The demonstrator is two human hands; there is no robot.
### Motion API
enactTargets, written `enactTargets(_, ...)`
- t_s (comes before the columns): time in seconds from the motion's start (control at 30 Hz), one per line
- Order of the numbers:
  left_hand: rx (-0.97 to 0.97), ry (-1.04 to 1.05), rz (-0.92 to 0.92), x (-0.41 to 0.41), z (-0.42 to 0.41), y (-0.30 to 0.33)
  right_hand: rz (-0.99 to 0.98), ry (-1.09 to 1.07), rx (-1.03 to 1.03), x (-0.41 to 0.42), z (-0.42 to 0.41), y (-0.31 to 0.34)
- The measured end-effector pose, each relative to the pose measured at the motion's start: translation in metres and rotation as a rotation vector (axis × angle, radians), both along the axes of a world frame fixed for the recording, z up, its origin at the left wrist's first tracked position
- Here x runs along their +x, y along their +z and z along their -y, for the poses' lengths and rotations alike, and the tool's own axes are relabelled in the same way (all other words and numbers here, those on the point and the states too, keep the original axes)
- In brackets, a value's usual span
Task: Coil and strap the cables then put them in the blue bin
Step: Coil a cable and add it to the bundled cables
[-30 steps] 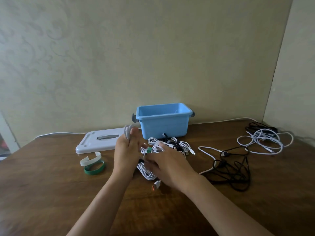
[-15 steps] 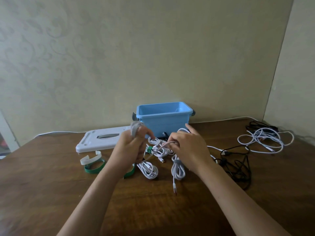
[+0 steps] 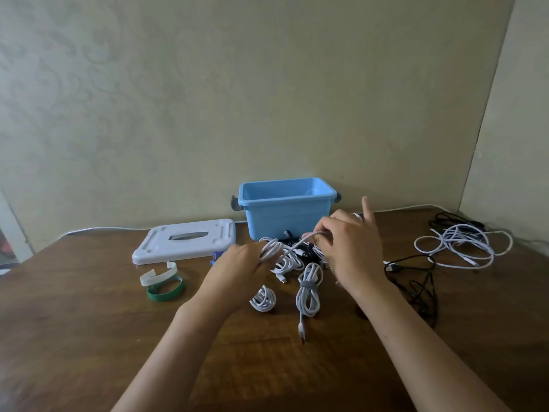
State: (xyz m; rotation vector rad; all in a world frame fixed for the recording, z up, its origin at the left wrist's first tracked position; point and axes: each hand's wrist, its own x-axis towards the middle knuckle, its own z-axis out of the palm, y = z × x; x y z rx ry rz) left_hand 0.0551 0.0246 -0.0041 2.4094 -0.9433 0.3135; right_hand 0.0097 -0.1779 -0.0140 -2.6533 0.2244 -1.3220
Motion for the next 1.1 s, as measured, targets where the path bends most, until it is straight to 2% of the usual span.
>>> enactTargets(0.13,-0.014,-0.009,-0.053,-0.002,0.002,-0.002,0.120,-0.014,0.002,-0.002,-0.003,0.001)
enactTargets(0.23,0.035,-0.016,-0.040,-0.007,0.009,-0.006,0.183,0.126,0.094,-0.005,-0.013,0.002)
enactTargets(0.3,0.021,0.032,-0.030,-0.007,0.010,-0.008,0.154,0.162,0.128,-0.009,-0.020,0.004)
enactTargets(0.4,-0.205,0.136,-0.095,-0.005,0.005,-0.002,0.023,0.162,0.127,-0.014,-0.020,0.010)
enactTargets(0.47,-0.361,0.193,-0.132,-0.005,0.002,0.003,-0.142,0.303,0.165,-0.016,-0.022,0.011)
enactTargets(0.53,-0.439,0.191,-0.154,-0.004,0.003,0.003,-0.258,0.456,0.216,-0.019,-0.032,0.009)
enactTargets(0.6,-0.485,0.164,-0.208,-0.003,0.005,0.000,-0.264,0.528,0.271,-0.020,-0.043,0.007)
enactTargets(0.73,-0.551,0.055,-0.297,-0.001,0.009,-0.008,-0.227,0.502,0.326,-0.018,-0.046,0.005)
enactTargets(0.9,-0.403,-0.087,-0.238,-0.011,0.019,-0.013,-0.193,0.533,0.449,-0.019,-0.039,0.007)
enactTargets(1.1,-0.585,-0.105,-0.389,-0.013,0.022,-0.015,-0.253,0.617,0.358,-0.023,-0.048,0.006)
